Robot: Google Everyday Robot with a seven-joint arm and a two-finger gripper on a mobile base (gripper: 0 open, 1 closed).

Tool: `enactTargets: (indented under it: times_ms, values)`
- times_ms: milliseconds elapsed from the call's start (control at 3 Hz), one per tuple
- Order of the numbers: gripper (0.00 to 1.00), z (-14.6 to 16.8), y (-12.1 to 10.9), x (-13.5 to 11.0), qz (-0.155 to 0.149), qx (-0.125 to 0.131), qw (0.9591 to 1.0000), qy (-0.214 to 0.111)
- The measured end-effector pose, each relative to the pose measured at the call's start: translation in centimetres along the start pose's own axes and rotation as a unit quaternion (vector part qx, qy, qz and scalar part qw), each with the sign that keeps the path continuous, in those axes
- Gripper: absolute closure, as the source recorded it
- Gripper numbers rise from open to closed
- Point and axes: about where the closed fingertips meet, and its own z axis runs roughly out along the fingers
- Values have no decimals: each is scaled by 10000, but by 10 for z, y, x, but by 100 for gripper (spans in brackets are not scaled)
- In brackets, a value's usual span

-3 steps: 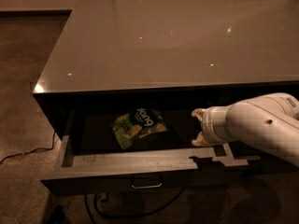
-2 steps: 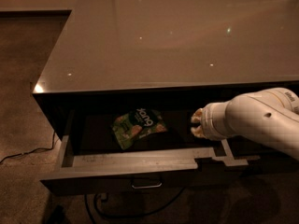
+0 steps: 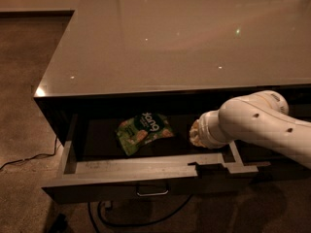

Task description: Open top drawer

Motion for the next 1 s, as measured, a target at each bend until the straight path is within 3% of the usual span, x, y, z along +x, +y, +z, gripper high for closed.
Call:
enactTargets:
  times_ms: [1000]
  values:
    - [100,33,33,6,-82,-576,9981,180]
